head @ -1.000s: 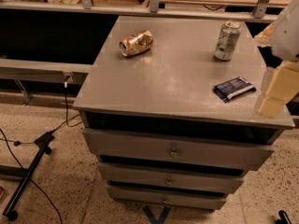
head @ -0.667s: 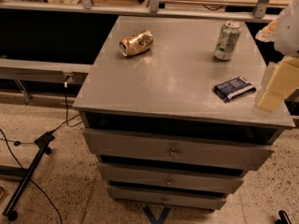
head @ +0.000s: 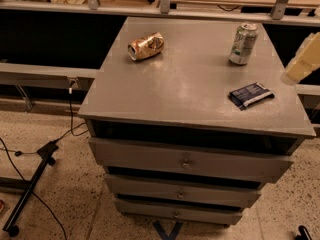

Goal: Move 7up can near orange can

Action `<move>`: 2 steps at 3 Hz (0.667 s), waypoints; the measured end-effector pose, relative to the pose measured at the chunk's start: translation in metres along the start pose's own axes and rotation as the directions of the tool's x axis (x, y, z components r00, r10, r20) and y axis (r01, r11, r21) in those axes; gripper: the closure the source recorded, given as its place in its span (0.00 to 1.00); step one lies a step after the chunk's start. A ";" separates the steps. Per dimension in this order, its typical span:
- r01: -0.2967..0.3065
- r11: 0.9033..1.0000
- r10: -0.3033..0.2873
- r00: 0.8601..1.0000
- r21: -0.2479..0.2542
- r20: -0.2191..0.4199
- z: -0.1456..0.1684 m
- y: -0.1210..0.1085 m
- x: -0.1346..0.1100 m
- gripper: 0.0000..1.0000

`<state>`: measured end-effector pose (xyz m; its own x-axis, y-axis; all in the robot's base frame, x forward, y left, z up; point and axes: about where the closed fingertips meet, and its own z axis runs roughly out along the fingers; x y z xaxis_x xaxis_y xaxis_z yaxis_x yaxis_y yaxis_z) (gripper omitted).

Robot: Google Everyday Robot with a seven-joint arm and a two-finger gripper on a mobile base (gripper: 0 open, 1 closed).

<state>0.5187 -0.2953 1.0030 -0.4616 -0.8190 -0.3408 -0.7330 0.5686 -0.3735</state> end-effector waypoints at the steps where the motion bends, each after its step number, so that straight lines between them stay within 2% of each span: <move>1: -0.120 0.990 0.114 0.990 0.077 0.081 0.013 -0.062 0.007 0.00; 2: -0.175 0.977 0.162 0.981 0.121 0.105 0.035 -0.108 -0.010 0.00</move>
Offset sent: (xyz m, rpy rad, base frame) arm 0.1543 -0.0531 0.0152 0.0753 -0.1638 -0.1989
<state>0.6198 -0.3458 1.0168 -0.5194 -0.7032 -0.4856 -0.5754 0.7079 -0.4097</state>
